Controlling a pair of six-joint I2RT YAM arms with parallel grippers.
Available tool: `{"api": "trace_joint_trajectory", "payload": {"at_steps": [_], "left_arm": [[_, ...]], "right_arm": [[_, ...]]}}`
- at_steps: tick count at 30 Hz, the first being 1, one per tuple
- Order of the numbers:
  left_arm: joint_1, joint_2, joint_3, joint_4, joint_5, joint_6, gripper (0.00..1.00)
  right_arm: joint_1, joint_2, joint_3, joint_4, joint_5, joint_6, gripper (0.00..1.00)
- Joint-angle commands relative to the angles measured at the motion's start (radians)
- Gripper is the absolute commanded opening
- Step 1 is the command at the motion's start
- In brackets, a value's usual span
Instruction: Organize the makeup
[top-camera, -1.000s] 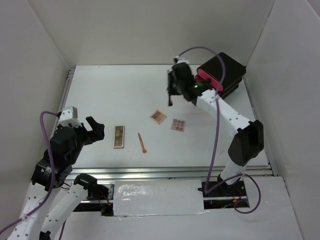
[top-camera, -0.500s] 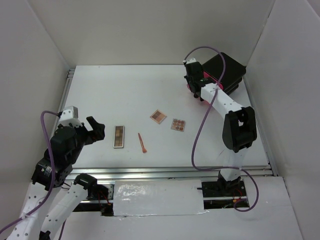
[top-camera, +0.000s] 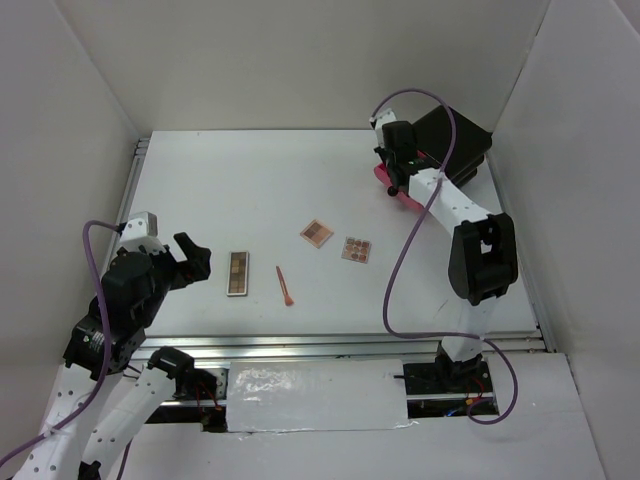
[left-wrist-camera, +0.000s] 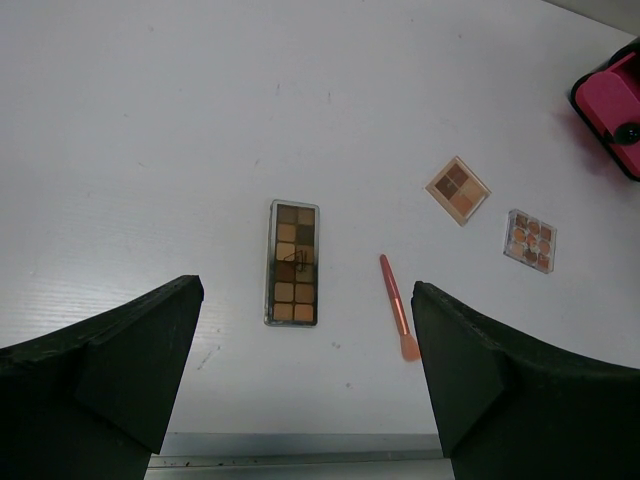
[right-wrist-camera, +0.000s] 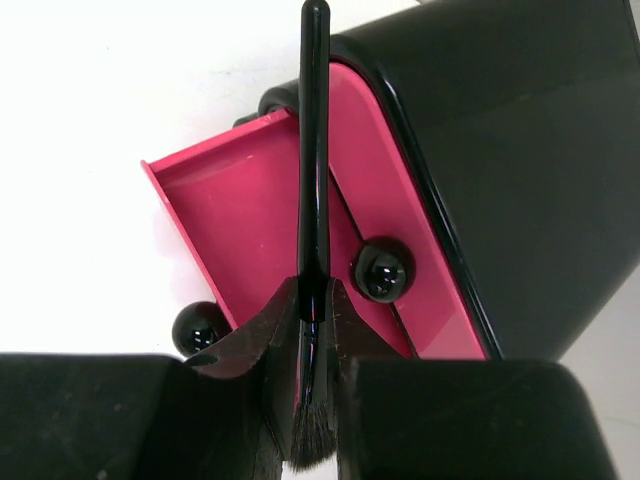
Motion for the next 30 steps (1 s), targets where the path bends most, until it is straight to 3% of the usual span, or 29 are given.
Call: {"api": "trace_joint_trajectory", "payload": {"at_steps": [1, 8, 17, 30], "left_arm": [[-0.004, -0.002, 0.001, 0.036, 0.015, 0.014, 0.99], [-0.004, -0.007, -0.001, 0.036, 0.018, 0.014, 0.99], [-0.004, -0.008, 0.001, 0.036, 0.019, 0.014, 0.99], [-0.004, -0.015, -0.001, 0.038, 0.016, 0.013, 0.99]], "right_arm": [[-0.007, -0.048, -0.038, 0.106, -0.012, -0.045, 0.0], [-0.018, -0.09, -0.17, 0.246, -0.049, -0.108, 0.0], [-0.024, -0.091, -0.221, 0.305, -0.029, -0.114, 0.0], [-0.03, -0.062, -0.213, 0.233, -0.003, -0.048, 0.0]]}}
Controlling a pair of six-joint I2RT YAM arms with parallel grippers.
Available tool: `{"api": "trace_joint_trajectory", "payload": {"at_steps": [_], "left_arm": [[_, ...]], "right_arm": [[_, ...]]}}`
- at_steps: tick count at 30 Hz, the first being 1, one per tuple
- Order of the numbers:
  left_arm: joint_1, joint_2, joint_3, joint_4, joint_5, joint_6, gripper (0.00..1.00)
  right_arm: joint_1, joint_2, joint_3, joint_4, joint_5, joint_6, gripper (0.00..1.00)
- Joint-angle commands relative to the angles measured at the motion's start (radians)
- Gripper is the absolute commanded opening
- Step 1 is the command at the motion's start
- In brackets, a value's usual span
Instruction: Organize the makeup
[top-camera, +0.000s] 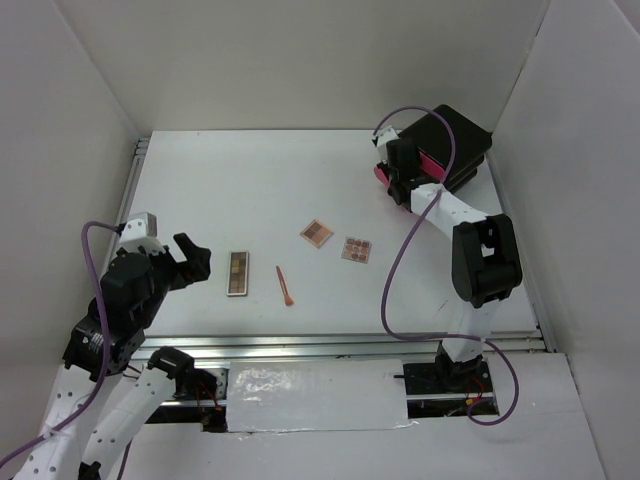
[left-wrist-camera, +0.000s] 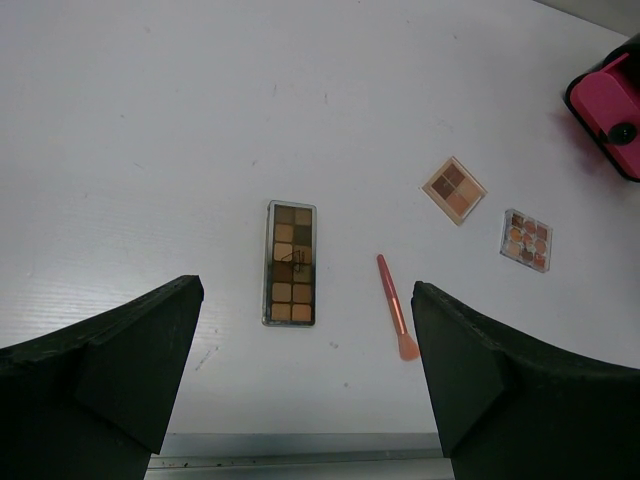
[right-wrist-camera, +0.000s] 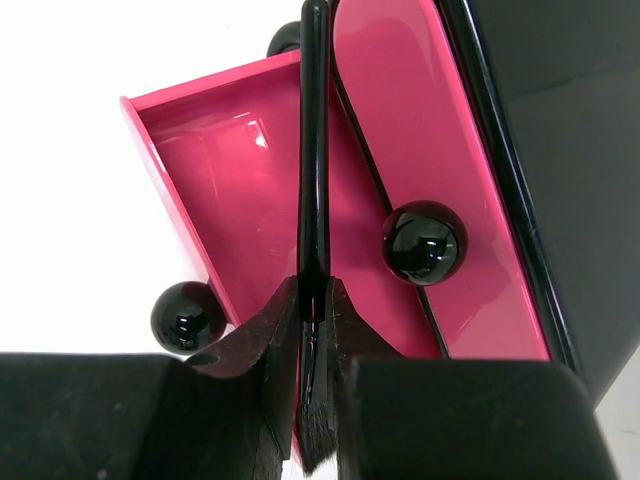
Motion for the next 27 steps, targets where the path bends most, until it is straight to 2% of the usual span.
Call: {"api": "trace_joint_trajectory", "payload": {"at_steps": [1, 16, 27], "left_arm": [[-0.004, -0.008, 0.001, 0.037, 0.009, 0.014, 0.99], [-0.004, -0.014, 0.001, 0.039, 0.014, 0.014, 0.99], [-0.004, -0.023, -0.001, 0.039, 0.014, 0.015, 1.0]], "right_arm": [[-0.007, -0.03, 0.005, 0.006, 0.029, 0.04, 0.0], [-0.007, -0.035, 0.006, -0.102, 0.055, 0.175, 0.0], [-0.007, -0.001, 0.075, -0.201, 0.072, 0.276, 0.0]]}}
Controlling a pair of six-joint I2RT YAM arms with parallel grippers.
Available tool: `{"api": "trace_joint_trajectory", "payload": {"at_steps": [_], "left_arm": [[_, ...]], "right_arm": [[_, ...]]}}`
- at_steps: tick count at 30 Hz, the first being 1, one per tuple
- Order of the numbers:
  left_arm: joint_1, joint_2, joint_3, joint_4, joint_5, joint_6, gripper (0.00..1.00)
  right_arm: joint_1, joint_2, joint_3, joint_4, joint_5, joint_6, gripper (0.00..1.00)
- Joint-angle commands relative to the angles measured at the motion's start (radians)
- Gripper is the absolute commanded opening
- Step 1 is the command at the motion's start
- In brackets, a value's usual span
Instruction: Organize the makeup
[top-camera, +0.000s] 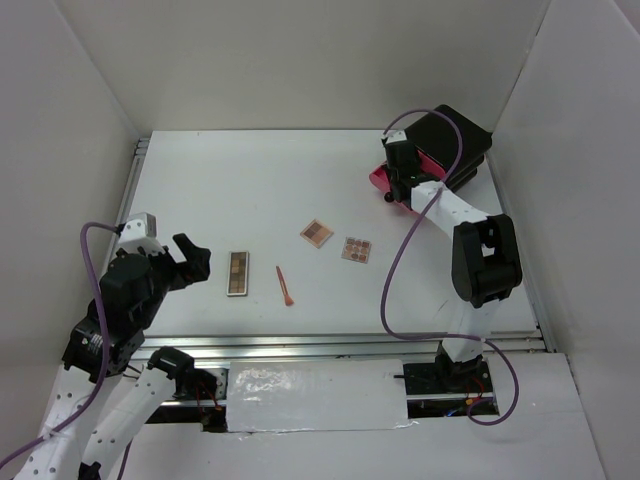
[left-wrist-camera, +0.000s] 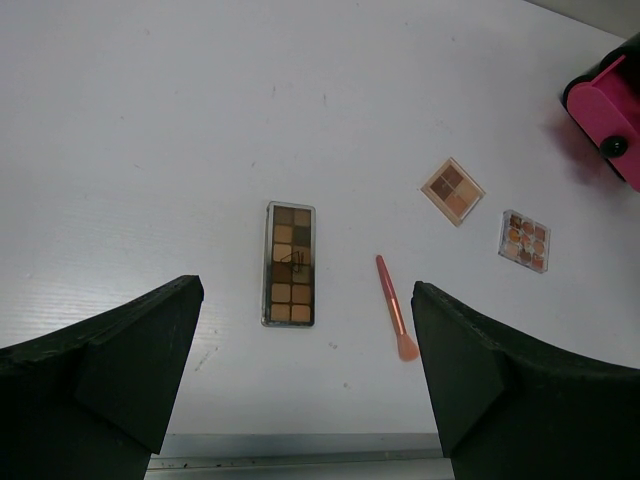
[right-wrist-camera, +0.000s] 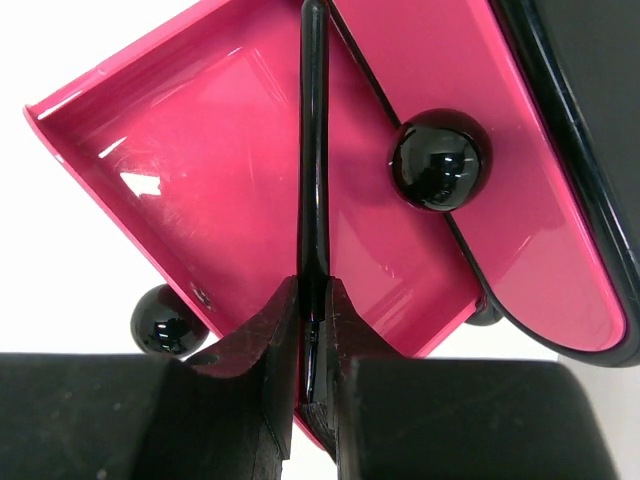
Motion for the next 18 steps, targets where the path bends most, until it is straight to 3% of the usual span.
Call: {"api": "trace_joint_trajectory", "payload": {"at_steps": [1, 12, 18], "left_arm": [[-0.004, -0.017, -0.001, 0.039, 0.014, 0.013, 0.99], [-0.005, -0.026, -0.002, 0.037, 0.009, 0.012, 0.99], [-0.005, -0.028, -0.001, 0.037, 0.004, 0.01, 0.99]], "right_arm": [[-0.006, -0.001, 0.054, -0.055, 0.013, 0.05, 0.0], [-0.007, 0.034, 0.051, -0.073, 0.013, 0.072, 0.01], [-0.016, 0.053, 0.076, -0.103, 0.01, 0.095, 0.15]]}}
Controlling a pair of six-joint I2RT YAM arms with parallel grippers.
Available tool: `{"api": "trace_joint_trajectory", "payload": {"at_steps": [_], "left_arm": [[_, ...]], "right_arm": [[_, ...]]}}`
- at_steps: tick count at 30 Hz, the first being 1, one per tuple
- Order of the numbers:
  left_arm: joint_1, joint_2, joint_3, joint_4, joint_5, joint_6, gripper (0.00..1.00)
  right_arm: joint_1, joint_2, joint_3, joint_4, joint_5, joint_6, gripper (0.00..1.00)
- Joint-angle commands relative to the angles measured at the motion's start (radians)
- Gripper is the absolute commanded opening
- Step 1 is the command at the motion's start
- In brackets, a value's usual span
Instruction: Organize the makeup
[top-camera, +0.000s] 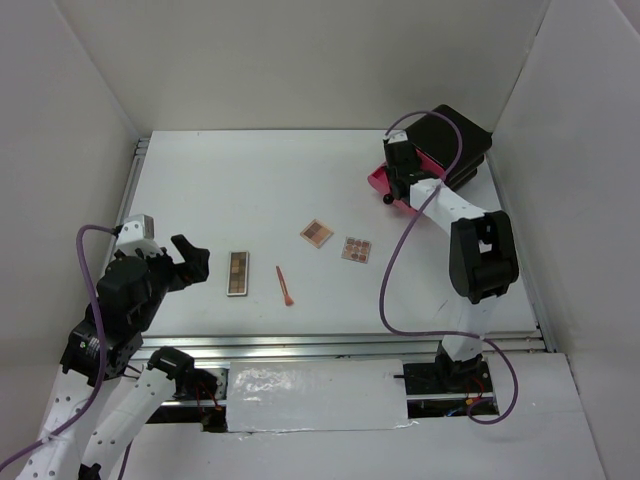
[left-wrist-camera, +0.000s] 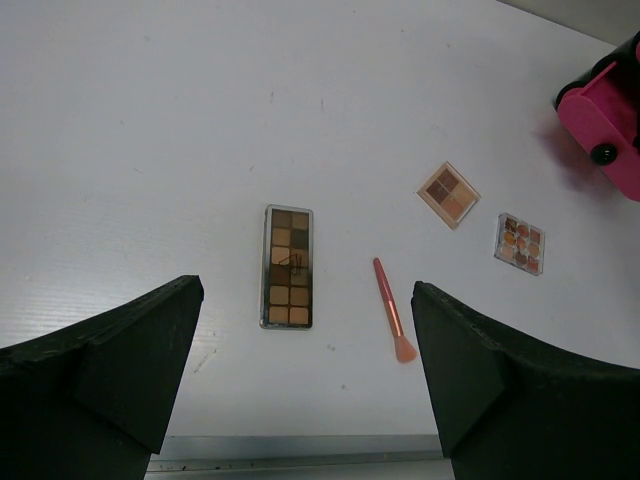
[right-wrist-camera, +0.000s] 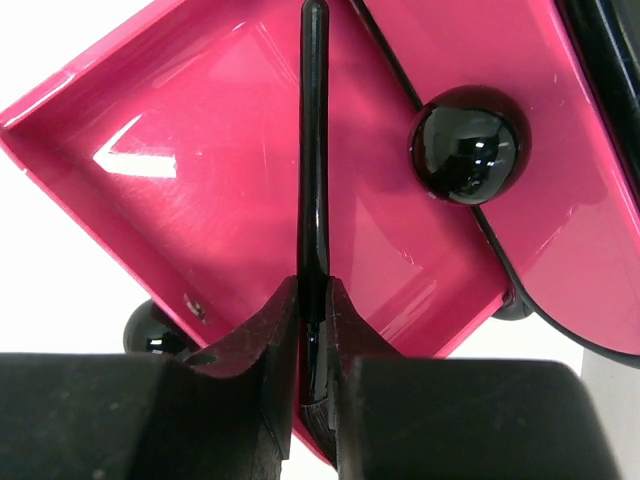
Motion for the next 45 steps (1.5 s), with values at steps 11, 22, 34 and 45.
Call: {"api": "trace_joint_trajectory", "payload": {"at_steps": [11, 22, 34, 45], "left_arm": [[-0.005, -0.013, -0.001, 0.036, 0.005, 0.01, 0.99], [-0.005, -0.01, -0.001, 0.037, 0.005, 0.01, 0.99], [-0.005, -0.004, 0.002, 0.027, -0.023, 0.001, 0.99], [-0.005, 0.004, 0.002, 0.026, -0.021, 0.0, 1.0]], "right_arm": [[-0.013, -0.035, 0.087, -0.079, 0.028, 0.045, 1.0], [-0.007, -0.204, 0.099, -0.104, -0.012, 0.083, 1.0], [0.353, -0.325, -0.087, -0.095, -0.364, 0.342, 0.79], [0.791, 0.011, 0.036, -0.213, -0.121, 0.759, 0.68]]}}
